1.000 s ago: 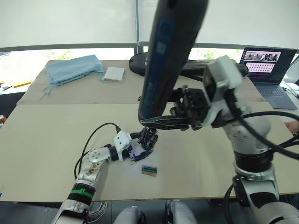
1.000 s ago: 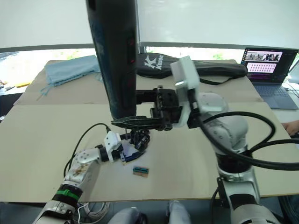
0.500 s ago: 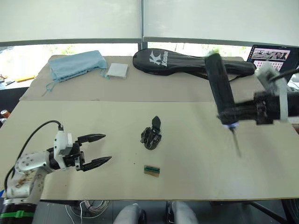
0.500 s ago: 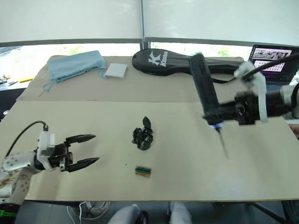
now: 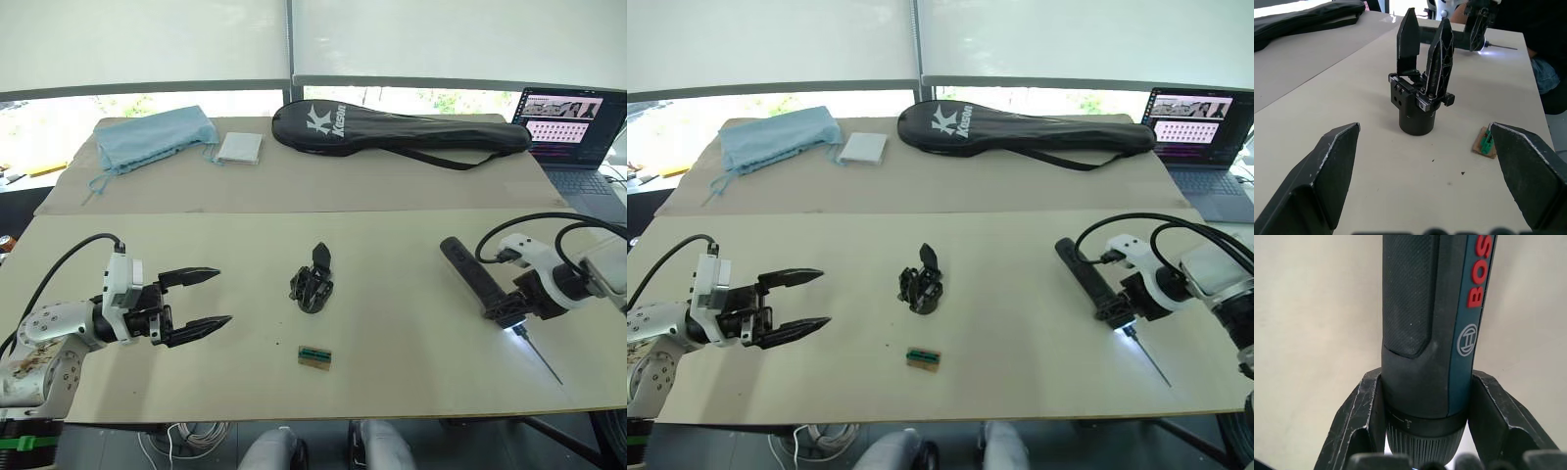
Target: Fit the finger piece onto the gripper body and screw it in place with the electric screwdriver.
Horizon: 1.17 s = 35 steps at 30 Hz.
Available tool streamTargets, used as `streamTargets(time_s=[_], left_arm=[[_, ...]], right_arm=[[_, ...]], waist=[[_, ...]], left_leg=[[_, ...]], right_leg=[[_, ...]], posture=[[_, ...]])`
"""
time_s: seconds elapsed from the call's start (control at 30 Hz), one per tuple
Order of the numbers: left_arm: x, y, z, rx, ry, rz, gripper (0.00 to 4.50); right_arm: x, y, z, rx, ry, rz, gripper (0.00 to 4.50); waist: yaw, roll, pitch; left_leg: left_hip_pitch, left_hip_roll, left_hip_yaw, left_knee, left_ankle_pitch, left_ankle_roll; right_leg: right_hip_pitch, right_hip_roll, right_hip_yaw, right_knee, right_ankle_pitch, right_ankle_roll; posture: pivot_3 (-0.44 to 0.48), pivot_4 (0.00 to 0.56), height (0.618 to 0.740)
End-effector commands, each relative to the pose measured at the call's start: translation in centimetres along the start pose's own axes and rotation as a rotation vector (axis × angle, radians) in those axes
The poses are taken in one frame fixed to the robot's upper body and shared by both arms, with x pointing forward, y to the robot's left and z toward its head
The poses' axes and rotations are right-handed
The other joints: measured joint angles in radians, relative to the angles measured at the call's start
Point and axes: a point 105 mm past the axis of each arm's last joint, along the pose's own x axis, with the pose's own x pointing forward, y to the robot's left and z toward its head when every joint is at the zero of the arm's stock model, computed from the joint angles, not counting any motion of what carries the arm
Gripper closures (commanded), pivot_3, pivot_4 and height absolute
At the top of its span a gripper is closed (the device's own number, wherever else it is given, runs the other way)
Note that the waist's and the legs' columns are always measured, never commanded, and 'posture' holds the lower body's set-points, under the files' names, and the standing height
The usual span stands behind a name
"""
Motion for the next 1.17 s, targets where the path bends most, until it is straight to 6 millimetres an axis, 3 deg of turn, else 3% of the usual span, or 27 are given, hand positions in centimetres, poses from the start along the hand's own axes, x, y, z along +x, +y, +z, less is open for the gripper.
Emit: streamTargets(time_s=[0.03, 0.13, 0.2, 0.33, 0.37, 0.57, 0.73, 0.83, 0.97, 1.07, 1.17], left_arm=[[0.2, -0.2, 0.8, 0.023, -0.007, -0.009, 0.02], [0.2, -0.2, 0.7, 0.028, 0.005, -0.002, 0.02], [0.0, -0.1, 0.6, 0.016, 0.014, 0.01, 0.0], [-0.7, 0.2, 0.3, -0.044, 0.053, 0.027, 0.0], [-1.0, 0.5, 0.1, -0.04, 0.07, 0.048, 0.0], [-4.0, 2.1, -2.3, 0.078, 0.245, 0.213, 0.0], [-6.9, 1.8, -4.2, 0.076, 0.342, 0.278, 0.0], [-8.1, 1.7, -5.2, 0.096, 0.379, 0.327, 0.0], [-7.9, 1.4, -5.6, 0.18, 0.39, 0.352, 0.0], [-7.1, 1.1, -5.5, 0.203, 0.36, 0.38, 0.0], [-6.6, 0.7, -5.5, 0.208, 0.343, 0.373, 0.0]], right_arm=[[-1.1, -0.7, 1.1, -0.029, -0.04, -0.026, 2.59], [-0.9, -1.1, 0.8, -0.027, -0.024, -0.026, 2.59], [-1.0, -1.3, 0.7, -0.028, -0.024, -0.027, 1.52], [-2.5, -1.7, 0.9, -0.029, -0.055, -0.031, 0.15], [-3.3, -1.7, 1.1, -0.036, -0.076, -0.03, 0.04], [-8.6, -0.3, 3.3, -0.239, -0.356, 0.037, 0.04], [-11.0, 5.0, 4.3, -0.81, -0.747, 0.178, 0.04], [-10.1, 7.7, 3.3, -0.997, -0.83, 0.254, 0.04], [-7.3, 10.1, 2.6, -1.02, -0.896, 0.317, 0.04], [-5.5, 11.1, 2.0, -1.017, -0.931, 0.337, 0.04], [-5.0, 11.3, 2.2, -1.006, -0.964, 0.33, 0.04]], waist=[[-0.001, 0.0, 0.0], [-0.002, 0.0, 0.0], [-0.002, 0.0, 0.0], [-0.003, 0.0, 0.0], [-0.002, 0.0, 0.0], [-0.003, 0.002, 0.001], [-0.005, 0.0, 0.002], [-0.005, 0.0, 0.002], [0.001, 0.0, 0.002], [0.009, 0.0, 0.002], [0.01, 0.0, 0.002]], left_leg=[[0.0, 0.0, 0.0, 0.0, 0.0, 0.0], [0.002, 0.0, 0.0, 0.001, 0.0, 0.0], [0.003, 0.0, 0.0, 0.001, 0.0, 0.0], [0.006, 0.0, -0.001, 0.001, 0.0, -0.001], [0.006, 0.0, -0.001, 0.001, 0.0, -0.001], [0.007, 0.0, -0.001, 0.0, 0.0, -0.001], [0.012, 0.002, -0.001, 0.0, -0.002, -0.006], [0.018, 0.002, 0.0, -0.001, -0.003, -0.008], [0.019, 0.002, 0.0, 0.0, -0.004, -0.009], [0.019, 0.002, 0.0, -0.001, -0.004, -0.01], [0.019, 0.001, 0.0, 0.0, -0.004, -0.01]], right_leg=[[0.001, 0.0, 0.0, 0.0, 0.0, 0.0], [0.003, 0.001, 0.0, 0.0, 0.0, 0.0], [0.004, 0.001, -0.001, -0.001, 0.0, 0.0], [0.008, 0.001, -0.002, -0.001, 0.0, 0.0], [0.008, 0.001, -0.002, -0.001, 0.0, 0.001], [0.008, 0.001, -0.002, -0.001, 0.0, 0.0], [0.013, 0.002, -0.002, -0.001, -0.001, 0.001], [0.017, 0.002, -0.001, 0.0, -0.001, 0.001], [0.018, 0.001, 0.0, 0.0, -0.001, 0.001], [0.019, 0.001, 0.0, 0.0, -0.001, 0.001], [0.019, 0.001, 0.0, 0.0, -0.001, 0.001]], posture=[[0.0, 0.15, 0.74], [0.0, 0.15, 0.74], [0.0, 0.15, 0.74], [0.0, 0.15, 0.74], [0.0, 0.15, 0.74], [0.0, 0.15, 0.74], [0.0, 0.15, 0.74], [0.0, 0.15, 0.74], [0.0, 0.15, 0.74], [0.0, 0.15, 0.74], [0.0, 0.15, 0.74]])
